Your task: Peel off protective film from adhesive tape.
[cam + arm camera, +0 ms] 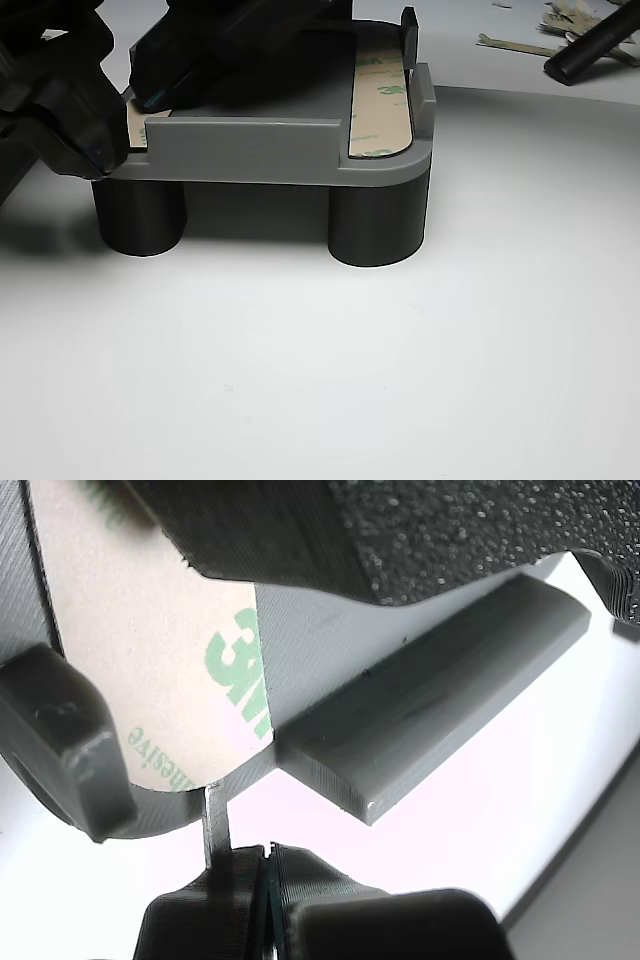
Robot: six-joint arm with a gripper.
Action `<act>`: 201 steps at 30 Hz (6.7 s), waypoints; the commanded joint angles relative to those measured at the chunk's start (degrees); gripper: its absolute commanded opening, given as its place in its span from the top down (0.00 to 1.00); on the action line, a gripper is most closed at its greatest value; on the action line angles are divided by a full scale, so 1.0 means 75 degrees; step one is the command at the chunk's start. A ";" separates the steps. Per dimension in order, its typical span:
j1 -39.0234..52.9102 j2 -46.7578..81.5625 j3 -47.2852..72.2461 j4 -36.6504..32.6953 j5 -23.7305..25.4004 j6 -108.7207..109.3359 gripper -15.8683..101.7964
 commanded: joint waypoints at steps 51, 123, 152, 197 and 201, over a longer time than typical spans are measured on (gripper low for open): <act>0.0000 0.0164 -0.0164 0.0105 0.0199 -0.0059 0.96; -0.0012 0.0047 -0.0293 0.0105 0.0094 0.0352 0.96; 0.0023 -0.0012 -0.0352 0.0082 0.0094 0.0375 0.96; 0.0023 -0.0094 -0.0398 0.0129 0.0164 0.0363 0.96; 0.0023 -0.0094 -0.0410 0.0129 0.0164 0.0363 0.96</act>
